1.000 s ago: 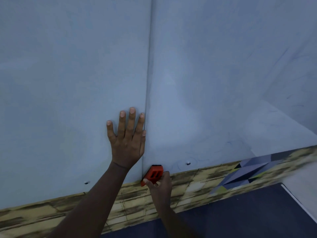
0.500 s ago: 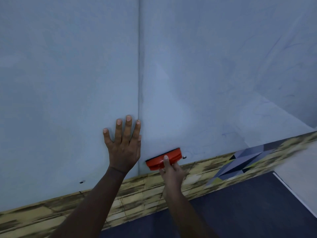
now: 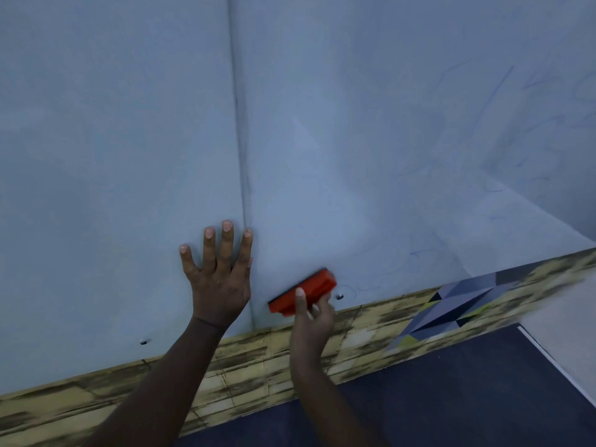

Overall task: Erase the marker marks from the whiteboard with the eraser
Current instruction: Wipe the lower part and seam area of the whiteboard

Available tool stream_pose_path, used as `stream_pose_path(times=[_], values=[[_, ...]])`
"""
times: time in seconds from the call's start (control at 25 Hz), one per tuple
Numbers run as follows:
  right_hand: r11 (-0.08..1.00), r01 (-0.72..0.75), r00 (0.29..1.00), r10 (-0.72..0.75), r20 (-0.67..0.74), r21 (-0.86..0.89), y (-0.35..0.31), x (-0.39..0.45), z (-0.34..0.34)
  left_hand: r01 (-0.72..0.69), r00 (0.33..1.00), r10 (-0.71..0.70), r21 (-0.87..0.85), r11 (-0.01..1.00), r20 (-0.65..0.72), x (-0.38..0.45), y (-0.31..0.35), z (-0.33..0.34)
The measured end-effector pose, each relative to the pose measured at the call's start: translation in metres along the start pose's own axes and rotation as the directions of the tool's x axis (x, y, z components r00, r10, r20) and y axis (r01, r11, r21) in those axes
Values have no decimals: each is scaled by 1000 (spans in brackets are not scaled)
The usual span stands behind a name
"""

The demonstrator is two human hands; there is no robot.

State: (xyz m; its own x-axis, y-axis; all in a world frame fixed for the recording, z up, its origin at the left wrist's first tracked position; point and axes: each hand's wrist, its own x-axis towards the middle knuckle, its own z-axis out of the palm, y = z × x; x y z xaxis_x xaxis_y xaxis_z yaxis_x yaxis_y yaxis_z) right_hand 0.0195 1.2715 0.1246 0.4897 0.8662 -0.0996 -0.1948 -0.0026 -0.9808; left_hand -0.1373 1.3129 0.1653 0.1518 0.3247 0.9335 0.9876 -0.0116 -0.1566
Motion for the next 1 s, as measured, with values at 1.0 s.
stream_pose_path(times=[1.0], values=[[938, -310, 950, 298, 96, 156, 9, 27, -28, -25, 1000, 25, -115, 993, -1, 62, 48, -32]])
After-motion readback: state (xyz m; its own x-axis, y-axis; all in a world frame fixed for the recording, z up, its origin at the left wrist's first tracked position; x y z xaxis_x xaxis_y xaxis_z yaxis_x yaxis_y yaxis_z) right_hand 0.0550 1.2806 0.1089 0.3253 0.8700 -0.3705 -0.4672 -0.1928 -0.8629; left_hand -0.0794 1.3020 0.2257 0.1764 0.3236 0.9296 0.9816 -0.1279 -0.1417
